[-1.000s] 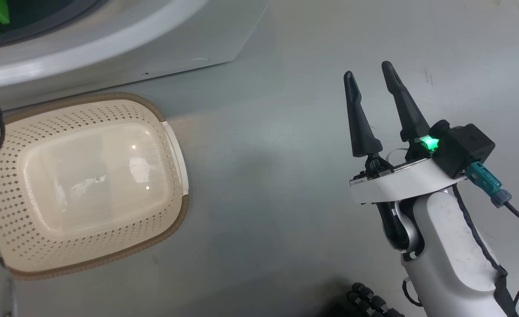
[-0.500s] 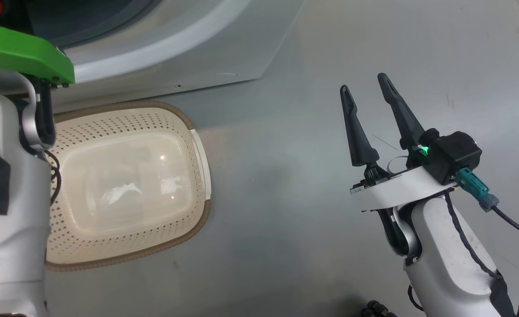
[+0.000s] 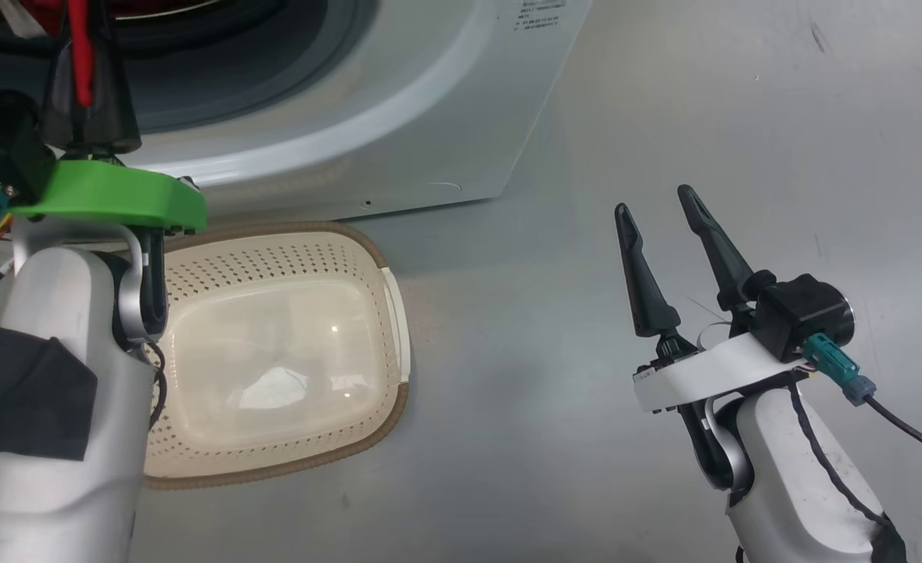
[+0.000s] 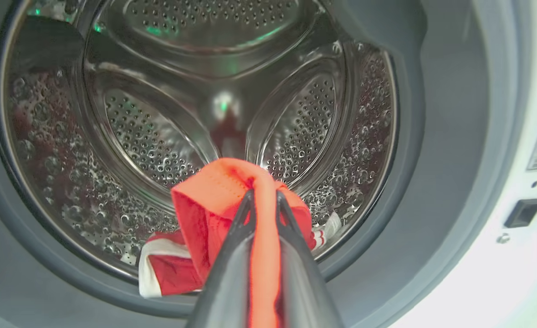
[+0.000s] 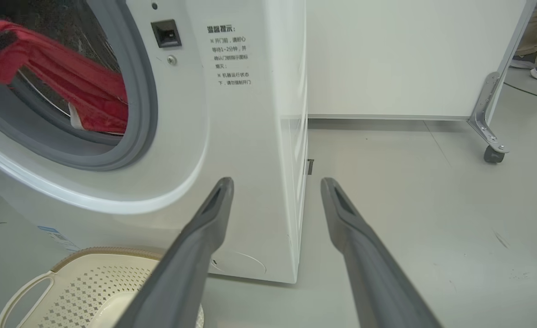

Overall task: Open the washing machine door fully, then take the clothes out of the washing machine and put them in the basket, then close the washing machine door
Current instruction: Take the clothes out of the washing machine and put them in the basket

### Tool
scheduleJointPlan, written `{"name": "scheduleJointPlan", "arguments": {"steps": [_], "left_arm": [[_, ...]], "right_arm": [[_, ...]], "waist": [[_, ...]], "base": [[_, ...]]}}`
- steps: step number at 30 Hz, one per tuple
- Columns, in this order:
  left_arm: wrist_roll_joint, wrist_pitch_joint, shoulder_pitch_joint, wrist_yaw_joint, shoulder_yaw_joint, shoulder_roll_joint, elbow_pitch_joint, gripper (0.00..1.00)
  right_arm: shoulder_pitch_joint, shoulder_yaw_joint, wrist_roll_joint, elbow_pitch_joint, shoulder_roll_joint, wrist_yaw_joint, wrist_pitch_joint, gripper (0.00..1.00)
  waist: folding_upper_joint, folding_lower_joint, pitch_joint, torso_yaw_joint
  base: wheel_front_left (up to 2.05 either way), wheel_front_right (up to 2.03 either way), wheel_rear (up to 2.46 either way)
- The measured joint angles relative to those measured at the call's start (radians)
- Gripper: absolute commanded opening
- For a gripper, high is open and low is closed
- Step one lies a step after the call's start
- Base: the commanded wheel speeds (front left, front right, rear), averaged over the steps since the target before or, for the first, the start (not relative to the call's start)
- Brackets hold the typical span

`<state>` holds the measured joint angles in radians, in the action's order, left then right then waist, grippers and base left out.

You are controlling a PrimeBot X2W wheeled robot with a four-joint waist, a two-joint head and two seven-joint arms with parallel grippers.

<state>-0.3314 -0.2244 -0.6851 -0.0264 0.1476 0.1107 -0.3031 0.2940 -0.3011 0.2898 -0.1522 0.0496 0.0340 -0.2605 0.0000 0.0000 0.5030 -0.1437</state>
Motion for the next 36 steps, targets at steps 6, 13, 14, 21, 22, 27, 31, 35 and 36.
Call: {"name": "scheduleJointPlan", "arguments": {"steps": [6,13,14,21,22,27,31,35,36], "left_arm": [[0.009,-0.007,0.046,-0.017,-0.002,-0.001,0.090,0.00],[0.016,-0.016,0.099,-0.031,-0.010,-0.002,0.189,0.00],[0.016,-0.016,0.108,-0.031,-0.011,-0.001,0.202,0.00],[0.029,-0.023,0.161,-0.040,-0.011,-0.001,0.294,0.00],[0.035,-0.023,0.168,-0.041,-0.011,-0.001,0.308,0.00],[0.044,-0.023,0.201,-0.049,-0.012,-0.001,0.365,0.00],[0.051,-0.023,0.231,-0.055,-0.012,-0.002,0.409,0.00],[0.052,-0.024,0.258,-0.058,-0.006,-0.005,0.453,0.00],[0.052,-0.024,0.264,-0.058,-0.004,-0.006,0.462,0.00]], "right_arm": [[-0.021,0.009,-0.004,-0.006,0.000,0.004,0.000,1.00],[-0.040,0.011,-0.010,-0.011,0.000,0.009,0.000,1.00],[-0.041,0.011,-0.010,-0.012,0.000,0.009,0.000,1.00],[-0.064,0.011,-0.010,-0.018,0.000,0.016,0.000,1.00],[-0.067,0.011,-0.010,-0.018,0.000,0.016,0.000,1.00],[-0.082,0.016,-0.010,-0.024,0.000,0.016,0.000,1.00],[-0.096,0.018,-0.010,-0.028,0.000,0.016,0.000,1.00],[-0.115,0.026,-0.010,-0.031,0.000,0.016,0.000,1.00],[-0.120,0.027,-0.010,-0.032,0.000,0.016,0.000,1.00]], "waist": [[0.0000,0.0000,-0.052,0.021],[0.0000,0.0000,-0.105,0.039],[0.0000,0.0000,-0.112,0.041],[0.0000,0.0000,-0.161,0.050],[0.0000,0.0000,-0.168,0.050],[0.0000,0.0000,-0.201,0.055],[0.0000,0.0000,-0.229,0.061],[0.0000,0.0000,-0.256,0.068],[0.0000,0.0000,-0.262,0.070]], "base": [[0.00,0.00,0.00],[0.00,0.00,0.00],[0.00,0.00,0.00],[0.00,0.00,0.00],[0.00,0.00,0.00],[0.00,0.00,0.00],[0.00,0.00,0.00],[0.00,0.00,0.00],[0.00,0.00,0.00]]}}
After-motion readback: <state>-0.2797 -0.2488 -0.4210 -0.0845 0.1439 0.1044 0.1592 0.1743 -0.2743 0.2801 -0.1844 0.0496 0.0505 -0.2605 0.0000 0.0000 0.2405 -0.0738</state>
